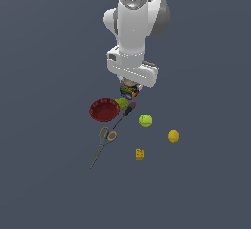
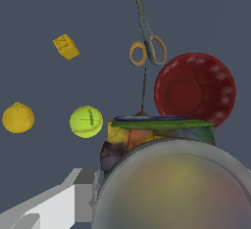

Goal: Pick up a designated object from a clutter of objects.

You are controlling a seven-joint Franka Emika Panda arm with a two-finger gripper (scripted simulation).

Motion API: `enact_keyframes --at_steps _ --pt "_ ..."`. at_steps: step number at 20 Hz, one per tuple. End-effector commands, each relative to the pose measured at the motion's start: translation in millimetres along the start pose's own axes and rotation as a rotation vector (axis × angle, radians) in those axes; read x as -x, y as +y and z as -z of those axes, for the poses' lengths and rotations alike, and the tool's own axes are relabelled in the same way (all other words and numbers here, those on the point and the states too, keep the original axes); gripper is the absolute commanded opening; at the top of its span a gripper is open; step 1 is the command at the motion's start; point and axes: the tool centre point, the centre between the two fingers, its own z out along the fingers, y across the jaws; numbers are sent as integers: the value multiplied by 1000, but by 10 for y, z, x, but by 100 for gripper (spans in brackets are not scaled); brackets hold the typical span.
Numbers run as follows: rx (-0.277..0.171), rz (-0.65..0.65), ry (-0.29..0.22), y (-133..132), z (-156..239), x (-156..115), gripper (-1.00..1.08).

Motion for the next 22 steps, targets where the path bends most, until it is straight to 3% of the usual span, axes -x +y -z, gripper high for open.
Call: enact_keyframes --at_steps 1,12,22 --pt "-2 0 1 174 237 -108 -100" --pt "2 -2 3 833 1104 -548 -100" --pt "5 -2 5 1093 1474 -761 -100"
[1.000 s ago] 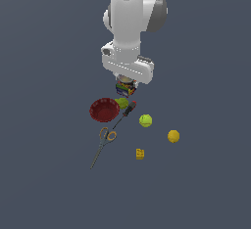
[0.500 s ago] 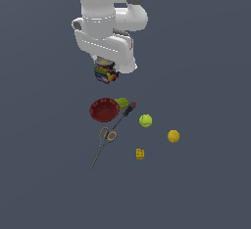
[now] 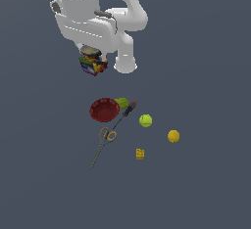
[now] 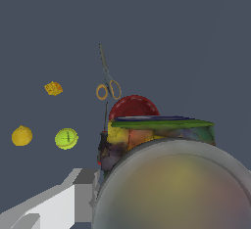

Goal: Pick up a designated object from a clutter of objects.

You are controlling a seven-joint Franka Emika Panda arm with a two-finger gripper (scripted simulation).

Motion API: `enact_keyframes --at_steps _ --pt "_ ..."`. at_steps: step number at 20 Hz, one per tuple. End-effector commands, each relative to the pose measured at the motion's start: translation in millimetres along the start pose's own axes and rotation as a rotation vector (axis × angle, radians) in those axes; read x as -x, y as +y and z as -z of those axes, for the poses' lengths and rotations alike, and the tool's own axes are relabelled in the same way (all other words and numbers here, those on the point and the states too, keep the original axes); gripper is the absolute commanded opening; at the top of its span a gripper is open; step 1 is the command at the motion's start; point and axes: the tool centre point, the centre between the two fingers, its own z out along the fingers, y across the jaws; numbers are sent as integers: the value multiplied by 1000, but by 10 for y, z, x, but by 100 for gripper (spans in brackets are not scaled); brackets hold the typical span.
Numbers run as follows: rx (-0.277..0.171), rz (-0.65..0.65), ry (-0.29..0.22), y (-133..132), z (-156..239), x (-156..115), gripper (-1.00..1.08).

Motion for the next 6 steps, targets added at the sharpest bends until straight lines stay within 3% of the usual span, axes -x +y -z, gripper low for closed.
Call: enact_keyframes --at_steps 1,6 --pt "-1 1 2 28 58 -31 -100" --pt "-1 2 3 18 56 -36 -100"
